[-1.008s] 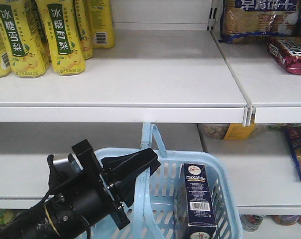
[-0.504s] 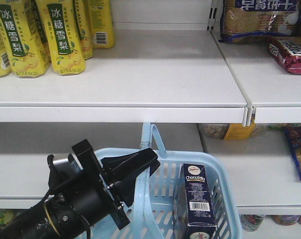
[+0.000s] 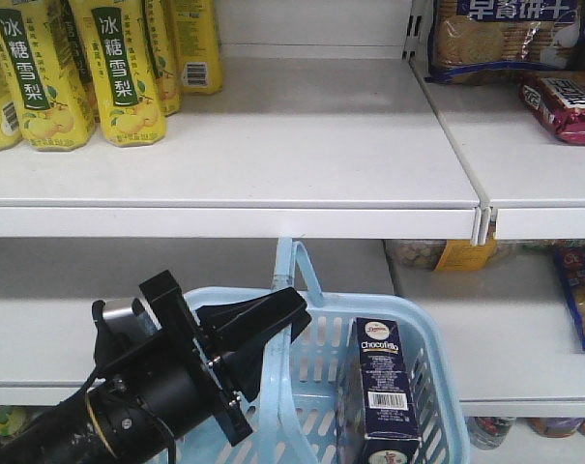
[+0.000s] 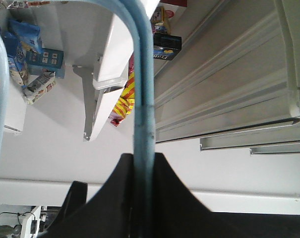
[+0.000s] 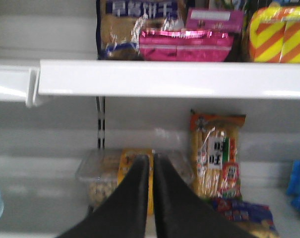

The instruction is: Left arm holds basket, right arm returns cookies

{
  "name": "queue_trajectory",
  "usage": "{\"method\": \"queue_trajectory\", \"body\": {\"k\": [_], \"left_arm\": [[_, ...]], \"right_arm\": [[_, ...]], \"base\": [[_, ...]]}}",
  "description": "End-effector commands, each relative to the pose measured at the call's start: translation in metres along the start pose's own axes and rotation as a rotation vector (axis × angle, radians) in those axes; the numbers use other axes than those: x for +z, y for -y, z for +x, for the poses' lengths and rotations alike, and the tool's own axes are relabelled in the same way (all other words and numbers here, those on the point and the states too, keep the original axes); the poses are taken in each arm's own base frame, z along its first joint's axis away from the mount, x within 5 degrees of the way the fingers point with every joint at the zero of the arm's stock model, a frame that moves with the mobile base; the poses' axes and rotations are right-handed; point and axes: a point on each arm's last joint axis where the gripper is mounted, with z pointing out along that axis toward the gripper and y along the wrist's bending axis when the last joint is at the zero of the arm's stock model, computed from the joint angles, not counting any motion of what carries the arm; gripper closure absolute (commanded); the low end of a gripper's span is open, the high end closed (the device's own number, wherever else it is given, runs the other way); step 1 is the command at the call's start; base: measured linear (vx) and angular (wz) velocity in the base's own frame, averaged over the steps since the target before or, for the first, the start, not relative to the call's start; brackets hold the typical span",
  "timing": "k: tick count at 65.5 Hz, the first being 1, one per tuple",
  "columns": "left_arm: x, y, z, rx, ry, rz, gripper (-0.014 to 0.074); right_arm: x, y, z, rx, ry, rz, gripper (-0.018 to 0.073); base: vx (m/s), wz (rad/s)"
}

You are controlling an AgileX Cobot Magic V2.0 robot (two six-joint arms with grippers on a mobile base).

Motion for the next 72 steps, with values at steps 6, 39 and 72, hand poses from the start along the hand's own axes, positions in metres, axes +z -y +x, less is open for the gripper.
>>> {"method": "queue_trajectory", "body": {"k": [6, 39, 72], "left_arm": [[-0.002, 0.044, 0.005, -0.002, -0.05, 0.377, 0.0599], [-0.002, 0.044, 0.005, -0.002, -0.05, 0.377, 0.0599], [-0.002, 0.044, 0.005, -0.002, -0.05, 0.377, 0.0599]], "right_arm": [[-0.004, 0.002, -0.02, -0.007, 0.272, 0.027, 0.0562], [-0.005, 0.006, -0.147, -0.009, 0.587, 0.046, 0.0562], [0.071, -0.003, -0.26, 0.013, 0.255, -0.096, 0.0556]], "base": [[0.0, 0.0], [0.0, 0.0], [0.0, 0.0]]}}
